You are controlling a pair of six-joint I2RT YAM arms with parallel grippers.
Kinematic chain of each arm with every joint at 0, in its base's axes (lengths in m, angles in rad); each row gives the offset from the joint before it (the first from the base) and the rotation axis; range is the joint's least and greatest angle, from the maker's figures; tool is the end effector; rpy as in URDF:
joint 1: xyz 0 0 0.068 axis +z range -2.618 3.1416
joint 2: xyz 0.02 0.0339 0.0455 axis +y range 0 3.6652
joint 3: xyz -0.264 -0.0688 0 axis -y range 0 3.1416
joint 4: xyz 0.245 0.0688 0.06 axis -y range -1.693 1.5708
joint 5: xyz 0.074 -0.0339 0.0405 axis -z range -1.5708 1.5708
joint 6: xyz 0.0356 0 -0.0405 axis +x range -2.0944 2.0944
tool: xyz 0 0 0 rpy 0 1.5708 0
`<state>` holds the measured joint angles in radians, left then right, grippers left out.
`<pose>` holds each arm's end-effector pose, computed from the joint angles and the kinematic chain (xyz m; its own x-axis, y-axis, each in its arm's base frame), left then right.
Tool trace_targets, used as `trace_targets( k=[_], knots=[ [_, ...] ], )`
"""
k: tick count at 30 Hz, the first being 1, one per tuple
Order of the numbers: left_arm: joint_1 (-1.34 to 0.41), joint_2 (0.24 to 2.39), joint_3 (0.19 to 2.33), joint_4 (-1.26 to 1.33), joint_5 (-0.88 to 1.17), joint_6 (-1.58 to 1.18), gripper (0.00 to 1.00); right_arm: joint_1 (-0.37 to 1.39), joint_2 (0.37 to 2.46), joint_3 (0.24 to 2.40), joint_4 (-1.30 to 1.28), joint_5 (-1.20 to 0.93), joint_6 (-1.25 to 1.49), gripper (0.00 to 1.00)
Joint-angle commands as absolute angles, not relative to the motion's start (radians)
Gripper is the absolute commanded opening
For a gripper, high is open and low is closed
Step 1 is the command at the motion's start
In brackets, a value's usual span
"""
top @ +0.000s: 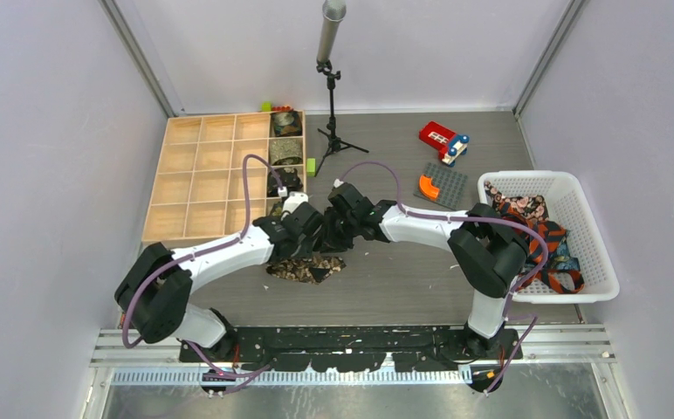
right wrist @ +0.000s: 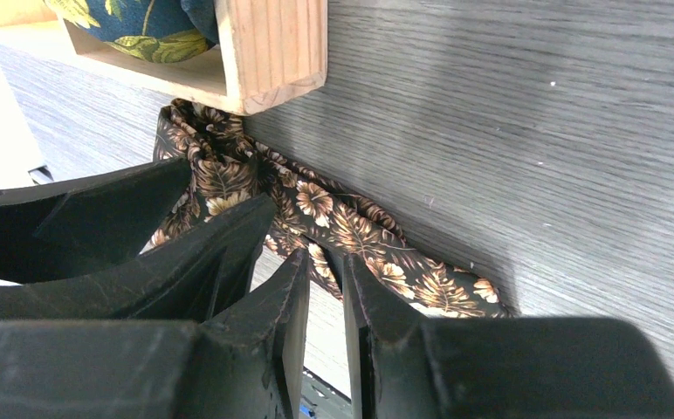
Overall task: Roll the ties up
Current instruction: Roll the tie at the center of the board.
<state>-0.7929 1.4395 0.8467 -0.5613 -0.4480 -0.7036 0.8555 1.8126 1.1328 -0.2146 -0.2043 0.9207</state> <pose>0.1970 -0.1780 0.1911 -0.8251 0.0067 -0.5649 -0.0194 0.9990 0.0402 0.2435 0.2913 0.1776 -0.9643 0.0786 -0.2529 -0.0907 0.7993 0.5941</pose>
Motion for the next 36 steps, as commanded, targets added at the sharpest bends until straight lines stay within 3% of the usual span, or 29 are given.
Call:
trace_targets(
  k=[1,16,24,36],
  knots=[
    [-0.802,1.379,0.859,-0.575,-0.451,-0.723,0.57,0.860,1.753,1.124,-0.138,-0.238,0.942,0.29],
    [-0.799,1.253,0.871,-0.625,-0.471,-0.720,0.59,0.863,1.734,1.122,-0.063,-0.287,0.981,0.39],
    [-0.766,1.179,0.749,-0.500,-0.375,-0.719,0.44,0.877,1.711,1.134,-0.067,-0.283,0.980,0.42],
    [-0.759,1.238,0.680,-0.305,-0.269,-0.730,0.39,0.876,1.664,1.088,-0.092,-0.244,0.969,0.42]
  ],
)
